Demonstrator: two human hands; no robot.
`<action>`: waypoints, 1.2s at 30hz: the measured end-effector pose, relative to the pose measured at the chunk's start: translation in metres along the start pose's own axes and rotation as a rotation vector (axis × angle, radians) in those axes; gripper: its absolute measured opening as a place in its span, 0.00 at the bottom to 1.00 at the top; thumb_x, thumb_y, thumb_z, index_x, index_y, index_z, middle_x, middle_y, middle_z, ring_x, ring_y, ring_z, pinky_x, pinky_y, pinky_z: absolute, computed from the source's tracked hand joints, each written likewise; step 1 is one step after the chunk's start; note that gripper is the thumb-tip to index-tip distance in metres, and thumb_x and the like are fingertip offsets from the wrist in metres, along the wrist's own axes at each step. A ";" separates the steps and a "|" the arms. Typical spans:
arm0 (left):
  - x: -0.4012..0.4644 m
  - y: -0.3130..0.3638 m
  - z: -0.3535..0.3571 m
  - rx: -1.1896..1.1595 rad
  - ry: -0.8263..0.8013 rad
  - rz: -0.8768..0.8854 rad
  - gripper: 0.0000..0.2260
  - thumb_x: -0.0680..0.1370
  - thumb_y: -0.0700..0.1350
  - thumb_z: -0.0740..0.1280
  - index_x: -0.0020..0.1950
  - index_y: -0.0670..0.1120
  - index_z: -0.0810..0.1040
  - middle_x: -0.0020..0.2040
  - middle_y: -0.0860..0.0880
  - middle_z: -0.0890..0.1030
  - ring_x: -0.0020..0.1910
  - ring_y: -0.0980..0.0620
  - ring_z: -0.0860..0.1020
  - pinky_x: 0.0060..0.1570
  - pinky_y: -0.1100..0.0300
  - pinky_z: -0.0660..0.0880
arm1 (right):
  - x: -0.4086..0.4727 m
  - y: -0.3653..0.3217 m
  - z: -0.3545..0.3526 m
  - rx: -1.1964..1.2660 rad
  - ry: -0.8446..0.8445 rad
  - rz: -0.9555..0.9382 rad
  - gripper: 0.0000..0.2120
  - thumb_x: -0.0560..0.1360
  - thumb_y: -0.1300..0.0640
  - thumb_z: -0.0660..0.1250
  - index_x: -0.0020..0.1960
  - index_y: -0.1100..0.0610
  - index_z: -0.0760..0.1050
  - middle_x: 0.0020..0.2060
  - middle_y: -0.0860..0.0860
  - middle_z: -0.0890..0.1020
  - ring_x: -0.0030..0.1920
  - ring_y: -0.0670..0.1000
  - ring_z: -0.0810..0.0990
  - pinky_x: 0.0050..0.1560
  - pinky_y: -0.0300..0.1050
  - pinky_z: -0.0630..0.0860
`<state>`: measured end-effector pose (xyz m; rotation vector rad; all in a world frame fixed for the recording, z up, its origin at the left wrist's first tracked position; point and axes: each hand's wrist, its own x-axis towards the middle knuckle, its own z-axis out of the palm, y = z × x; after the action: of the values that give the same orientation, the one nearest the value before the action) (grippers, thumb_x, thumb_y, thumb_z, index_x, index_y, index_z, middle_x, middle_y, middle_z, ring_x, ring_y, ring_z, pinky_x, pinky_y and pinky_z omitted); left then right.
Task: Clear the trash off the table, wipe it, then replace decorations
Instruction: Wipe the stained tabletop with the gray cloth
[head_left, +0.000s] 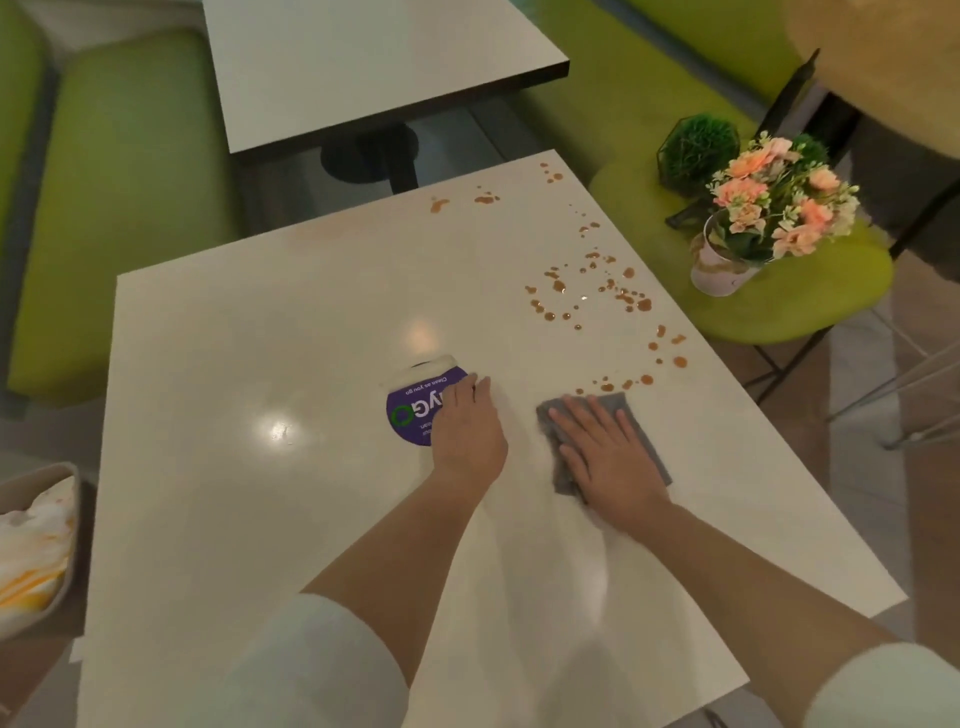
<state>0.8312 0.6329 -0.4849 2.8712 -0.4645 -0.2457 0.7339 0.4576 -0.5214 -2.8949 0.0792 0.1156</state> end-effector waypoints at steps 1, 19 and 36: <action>0.004 0.007 0.000 0.022 0.001 -0.023 0.23 0.83 0.45 0.55 0.78 0.45 0.57 0.77 0.46 0.59 0.74 0.46 0.60 0.67 0.55 0.64 | 0.003 -0.006 -0.001 0.027 0.019 0.032 0.26 0.82 0.46 0.39 0.79 0.46 0.53 0.78 0.46 0.56 0.79 0.50 0.51 0.77 0.49 0.40; 0.056 0.082 0.022 0.183 0.066 -0.173 0.20 0.84 0.51 0.52 0.69 0.41 0.67 0.69 0.42 0.70 0.64 0.43 0.69 0.61 0.50 0.66 | -0.036 0.084 -0.028 0.188 0.078 -0.315 0.18 0.83 0.51 0.57 0.72 0.48 0.71 0.73 0.50 0.68 0.73 0.52 0.65 0.74 0.49 0.60; 0.061 0.055 0.050 0.140 0.151 -0.129 0.25 0.80 0.59 0.47 0.68 0.47 0.71 0.69 0.47 0.69 0.66 0.45 0.62 0.63 0.48 0.54 | 0.060 0.101 -0.030 0.156 0.228 0.193 0.26 0.83 0.49 0.45 0.76 0.59 0.64 0.72 0.57 0.68 0.74 0.56 0.63 0.74 0.55 0.60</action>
<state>0.8623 0.5523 -0.5277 3.0313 -0.2785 -0.0175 0.7894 0.3499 -0.5217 -2.7266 0.3899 -0.1802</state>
